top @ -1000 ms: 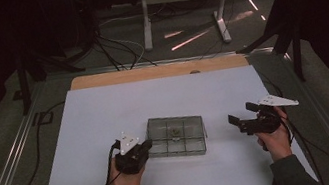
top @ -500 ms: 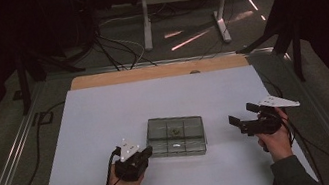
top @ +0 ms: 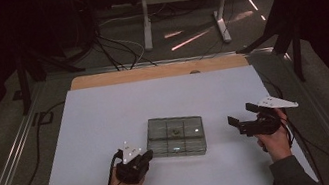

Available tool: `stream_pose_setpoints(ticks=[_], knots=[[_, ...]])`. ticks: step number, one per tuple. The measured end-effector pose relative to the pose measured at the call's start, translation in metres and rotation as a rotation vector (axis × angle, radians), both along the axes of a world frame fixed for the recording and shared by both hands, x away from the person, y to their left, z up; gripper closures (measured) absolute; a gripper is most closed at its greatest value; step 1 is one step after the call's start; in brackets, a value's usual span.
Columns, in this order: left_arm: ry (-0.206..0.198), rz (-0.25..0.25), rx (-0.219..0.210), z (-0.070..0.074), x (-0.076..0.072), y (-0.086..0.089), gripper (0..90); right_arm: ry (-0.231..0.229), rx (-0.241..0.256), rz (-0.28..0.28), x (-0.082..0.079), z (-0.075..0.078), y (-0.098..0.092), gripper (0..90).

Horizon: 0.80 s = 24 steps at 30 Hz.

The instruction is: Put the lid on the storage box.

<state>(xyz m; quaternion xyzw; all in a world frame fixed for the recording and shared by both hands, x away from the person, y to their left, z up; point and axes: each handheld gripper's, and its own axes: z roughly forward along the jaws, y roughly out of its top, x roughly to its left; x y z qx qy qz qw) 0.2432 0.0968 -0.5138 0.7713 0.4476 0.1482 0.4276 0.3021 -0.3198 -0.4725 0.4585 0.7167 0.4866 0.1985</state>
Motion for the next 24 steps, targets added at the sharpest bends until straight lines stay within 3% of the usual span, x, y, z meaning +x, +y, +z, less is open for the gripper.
stream_pose_setpoints(ticks=[6,15,19,24], knots=[[0.0,-0.004,0.027,-0.003,-0.002,-0.002,90.0,-0.009,-0.015,0.001,0.0,-0.001,0.003,2.5],[0.007,-0.025,0.025,-0.006,-0.008,-0.003,88.9,-0.021,-0.021,0.002,-0.001,0.0,0.005,2.5],[-0.015,-0.04,0.002,-0.002,-0.01,-0.002,86.2,-0.022,-0.02,0.003,-0.001,0.0,0.006,2.5],[-0.073,-0.048,-0.035,0.007,-0.01,0.003,81.6,-0.024,-0.02,0.003,-0.001,-0.001,0.006,2.4]])
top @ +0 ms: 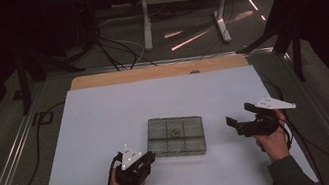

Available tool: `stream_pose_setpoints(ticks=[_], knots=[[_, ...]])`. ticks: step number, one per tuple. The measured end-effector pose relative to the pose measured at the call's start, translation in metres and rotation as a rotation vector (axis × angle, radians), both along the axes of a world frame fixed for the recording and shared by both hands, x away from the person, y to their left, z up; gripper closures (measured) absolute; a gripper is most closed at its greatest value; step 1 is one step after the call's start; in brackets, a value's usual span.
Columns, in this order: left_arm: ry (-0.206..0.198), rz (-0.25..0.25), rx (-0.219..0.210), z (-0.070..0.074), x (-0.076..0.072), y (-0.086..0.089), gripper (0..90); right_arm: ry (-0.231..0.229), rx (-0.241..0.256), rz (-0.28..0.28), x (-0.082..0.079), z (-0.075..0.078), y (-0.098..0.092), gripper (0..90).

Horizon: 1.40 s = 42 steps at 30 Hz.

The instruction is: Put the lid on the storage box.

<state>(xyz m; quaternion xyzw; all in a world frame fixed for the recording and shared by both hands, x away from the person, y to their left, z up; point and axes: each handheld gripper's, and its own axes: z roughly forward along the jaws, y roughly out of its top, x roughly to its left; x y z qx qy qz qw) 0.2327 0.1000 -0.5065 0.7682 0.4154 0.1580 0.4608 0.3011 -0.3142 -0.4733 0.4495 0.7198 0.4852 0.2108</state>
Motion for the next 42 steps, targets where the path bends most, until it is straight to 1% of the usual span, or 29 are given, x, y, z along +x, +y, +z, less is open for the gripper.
stream_pose_setpoints(ticks=[3,4,6,7,8,9,11,12,13,14,16,17,18,21,22,23,26,28,30,32,34,35,38,40,42], knots=[[-0.033,0.008,-0.021,0.006,0.0,0.004,76.7,-0.003,0.0,0.001,0.0,0.0,0.0,2.4],[-0.044,0.008,-0.036,0.009,0.001,0.006,75.1,-0.003,0.001,0.001,0.0,0.0,0.0,2.4],[-0.063,0.013,-0.04,0.014,0.003,0.01,69.1,-0.003,0.0,0.003,0.0,-0.001,0.001,2.4],[-0.073,0.015,-0.042,0.016,0.004,0.012,64.7,-0.003,-0.001,0.004,0.0,-0.001,0.001,2.4],[-0.092,0.028,-0.038,0.02,0.005,0.014,62.2,-0.004,0.0,0.004,0.0,-0.001,0.001,2.4],[-0.105,0.036,-0.035,0.022,0.006,0.016,57.9,-0.004,0.002,0.005,-0.001,-0.001,0.002,2.4],[-0.134,0.046,-0.029,0.028,0.008,0.021,52.8,-0.007,0.001,0.006,-0.001,-0.001,0.002,2.4],[-0.151,0.055,-0.005,0.032,0.009,0.023,50.8,-0.009,0.002,0.007,-0.001,-0.001,0.002,2.4],[-0.16,0.059,0.009,0.034,0.01,0.025,48.3,-0.013,0.003,0.006,-0.001,-0.001,0.002,2.4],[-0.179,0.062,0.018,0.037,0.012,0.028,47.1,-0.015,0.003,0.006,-0.002,-0.002,0.002,2.4],[-0.195,0.081,0.021,0.041,0.015,0.034,41.0,-0.022,0.003,0.006,-0.002,-0.002,0.002,2.4],[-0.202,0.085,0.025,0.042,0.015,0.036,36.0,-0.028,0.0,0.003,-0.003,-0.002,0.002,2.4],[-0.217,0.095,0.024,0.044,0.017,0.04,34.6,-0.031,-0.004,0.002,-0.003,-0.003,0.002,2.4],[-0.243,0.138,0.022,0.046,0.019,0.048,27.4,-0.037,-0.004,0.009,-0.004,-0.003,0.002,2.3],[-0.255,0.164,0.023,0.046,0.02,0.052,26.9,-0.039,-0.003,0.01,-0.004,-0.004,0.002,2.3],[-0.259,0.181,0.025,0.046,0.021,0.054,24.5,-0.044,-0.003,0.013,-0.005,-0.003,0.002,2.2],[-0.264,0.239,0.01,0.046,0.024,0.066,19.3,-0.058,-0.001,0.018,-0.007,-0.003,0.003,2.1],[-0.274,0.265,0.009,0.046,0.024,0.072,16.1,-0.068,-0.001,0.019,-0.008,-0.003,0.002,2.0],[-0.287,0.293,0.005,0.046,0.023,0.078,15.1,-0.072,0.003,0.021,-0.009,-0.003,0.002,1.8],[-0.291,0.32,-0.001,0.045,0.024,0.084,10.5,-0.079,0.006,0.018,-0.011,-0.003,0.001,1.7],[-0.291,0.339,-0.001,0.044,0.024,0.088,6.0,-0.083,0.007,0.012,-0.012,-0.003,0.001,1.6],[-0.29,0.346,-0.001,0.043,0.025,0.09,2.4,-0.087,0.006,0.012,-0.013,-0.003,0.001,0.6],[-0.294,0.372,-0.008,0.042,0.025,0.093,0.4,-0.098,0.012,0.007,-0.014,-0.003,0.001,0.5],[-0.294,0.386,-0.002,0.041,0.026,0.094,0.4,-0.102,0.015,0.011,-0.016,-0.004,0.0,0.0],[-0.287,0.387,-0.004,0.04,0.026,0.096,0.4,-0.106,0.014,0.014,-0.017,-0.005,0.0,0.0]])
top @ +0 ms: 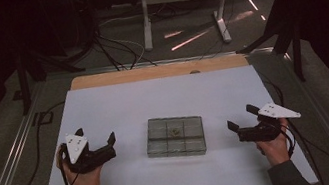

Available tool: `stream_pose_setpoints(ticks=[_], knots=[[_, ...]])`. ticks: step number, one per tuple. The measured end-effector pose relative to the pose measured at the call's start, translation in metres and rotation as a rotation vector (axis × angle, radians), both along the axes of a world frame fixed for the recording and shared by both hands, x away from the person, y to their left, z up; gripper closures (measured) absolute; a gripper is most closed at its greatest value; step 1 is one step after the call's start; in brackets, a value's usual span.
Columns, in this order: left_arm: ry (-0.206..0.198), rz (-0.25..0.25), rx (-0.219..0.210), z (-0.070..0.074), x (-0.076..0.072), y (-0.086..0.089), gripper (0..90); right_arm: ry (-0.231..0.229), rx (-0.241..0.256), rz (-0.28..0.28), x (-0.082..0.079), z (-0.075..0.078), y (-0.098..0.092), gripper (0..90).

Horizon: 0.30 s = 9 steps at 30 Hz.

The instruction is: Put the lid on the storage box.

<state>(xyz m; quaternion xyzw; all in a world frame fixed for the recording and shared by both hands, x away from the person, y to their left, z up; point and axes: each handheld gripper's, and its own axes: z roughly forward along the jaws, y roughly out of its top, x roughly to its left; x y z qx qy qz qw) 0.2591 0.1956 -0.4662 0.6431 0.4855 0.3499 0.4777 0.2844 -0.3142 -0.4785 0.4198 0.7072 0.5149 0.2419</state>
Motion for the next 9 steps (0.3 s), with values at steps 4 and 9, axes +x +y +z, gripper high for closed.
stream_pose_setpoints(ticks=[4,9], knots=[[0.007,0.007,-0.007,-0.0034,0.0008,0.0009,0.4,-0.012,0.001,0.009,-0.0017,-0.0004,-0.0006,0.0],[0.01,0.019,-0.003,-0.0044,0.0015,0.0011,0.4,-0.019,-0.011,0.01,-0.002,-0.0006,-0.0009,0.0]])
